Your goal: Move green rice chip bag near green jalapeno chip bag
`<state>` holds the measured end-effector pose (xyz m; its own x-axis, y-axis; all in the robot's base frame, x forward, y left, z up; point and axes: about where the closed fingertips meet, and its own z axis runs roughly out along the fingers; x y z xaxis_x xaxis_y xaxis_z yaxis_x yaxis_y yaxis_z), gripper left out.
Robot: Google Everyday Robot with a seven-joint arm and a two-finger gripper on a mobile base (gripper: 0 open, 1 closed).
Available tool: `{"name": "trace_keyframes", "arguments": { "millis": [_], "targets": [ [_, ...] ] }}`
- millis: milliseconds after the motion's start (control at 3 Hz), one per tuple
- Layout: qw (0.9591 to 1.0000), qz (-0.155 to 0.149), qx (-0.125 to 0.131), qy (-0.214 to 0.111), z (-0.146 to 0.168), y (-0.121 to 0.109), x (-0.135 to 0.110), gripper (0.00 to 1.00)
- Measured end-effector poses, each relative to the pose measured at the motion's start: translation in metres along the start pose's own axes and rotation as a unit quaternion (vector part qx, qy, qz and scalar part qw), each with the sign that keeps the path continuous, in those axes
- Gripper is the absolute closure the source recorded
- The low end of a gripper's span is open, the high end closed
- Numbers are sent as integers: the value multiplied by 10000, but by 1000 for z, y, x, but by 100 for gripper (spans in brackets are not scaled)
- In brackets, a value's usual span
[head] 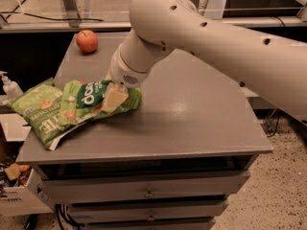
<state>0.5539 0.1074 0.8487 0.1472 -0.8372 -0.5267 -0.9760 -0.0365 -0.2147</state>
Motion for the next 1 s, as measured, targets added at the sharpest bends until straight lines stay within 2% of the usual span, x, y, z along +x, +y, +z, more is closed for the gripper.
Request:
{"name": "trace_keyframes", "arguments": {
  "millis": [333,667,1000],
  "targets": [
    [10000,0,-1,2,-1,0,0,12],
    [10000,-20,-32,57,-3,-3,7,0],
    [9998,76,-164,11,-15,-7,13,0]
  ]
}}
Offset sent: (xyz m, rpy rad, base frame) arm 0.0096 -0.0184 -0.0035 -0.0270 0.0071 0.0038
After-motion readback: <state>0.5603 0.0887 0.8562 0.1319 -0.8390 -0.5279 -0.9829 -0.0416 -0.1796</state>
